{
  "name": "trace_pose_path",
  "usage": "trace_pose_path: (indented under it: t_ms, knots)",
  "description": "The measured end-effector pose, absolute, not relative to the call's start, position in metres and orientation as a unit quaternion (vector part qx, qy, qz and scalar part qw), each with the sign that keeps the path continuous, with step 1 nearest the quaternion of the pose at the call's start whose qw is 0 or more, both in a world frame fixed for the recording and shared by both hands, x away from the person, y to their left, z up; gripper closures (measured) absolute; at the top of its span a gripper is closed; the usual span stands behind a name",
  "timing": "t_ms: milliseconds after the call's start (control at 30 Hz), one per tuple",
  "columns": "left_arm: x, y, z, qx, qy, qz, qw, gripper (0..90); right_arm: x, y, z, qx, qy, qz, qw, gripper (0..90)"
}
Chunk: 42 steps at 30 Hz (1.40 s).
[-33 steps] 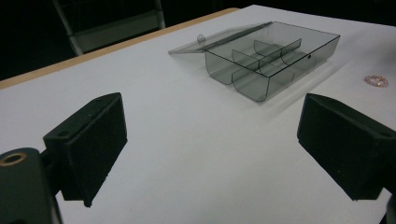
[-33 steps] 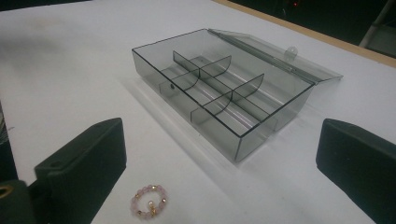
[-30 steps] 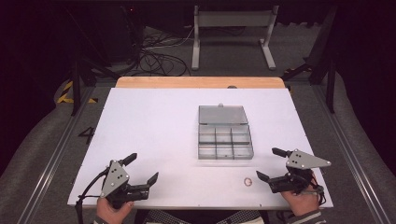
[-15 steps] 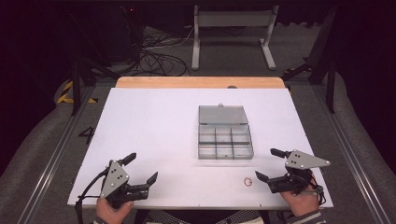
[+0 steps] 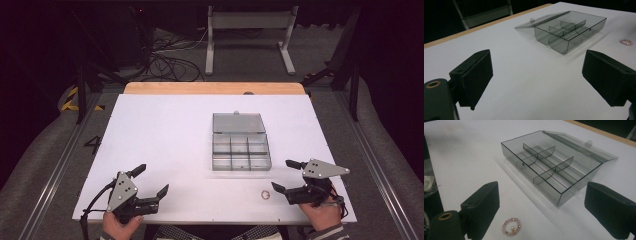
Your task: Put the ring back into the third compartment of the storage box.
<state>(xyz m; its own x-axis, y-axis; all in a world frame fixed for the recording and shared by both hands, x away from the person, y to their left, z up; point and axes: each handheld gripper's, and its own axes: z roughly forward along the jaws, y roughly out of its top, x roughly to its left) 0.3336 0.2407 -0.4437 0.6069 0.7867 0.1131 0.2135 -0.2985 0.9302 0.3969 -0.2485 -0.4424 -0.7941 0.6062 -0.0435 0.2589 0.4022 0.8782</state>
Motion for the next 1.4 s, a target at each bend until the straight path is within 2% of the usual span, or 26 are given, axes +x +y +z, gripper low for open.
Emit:
trace_pose_path:
  t_ms: [1033,1267,1400]
  knots:
    - [0.332,0.240,-0.443,0.750,0.331,0.295,0.492,10.9,0.420,-0.201,-0.428,0.228,0.847,0.456,0.153,14.9]
    - [0.332,0.240,-0.443,0.752,0.327,0.297,0.490,11.0,0.423,-0.195,-0.429,0.226,0.856,0.445,0.134,16.0]
    - [0.332,0.239,-0.443,0.751,0.330,0.294,0.491,11.1,0.427,-0.196,-0.429,0.234,0.859,0.445,0.099,20.7]
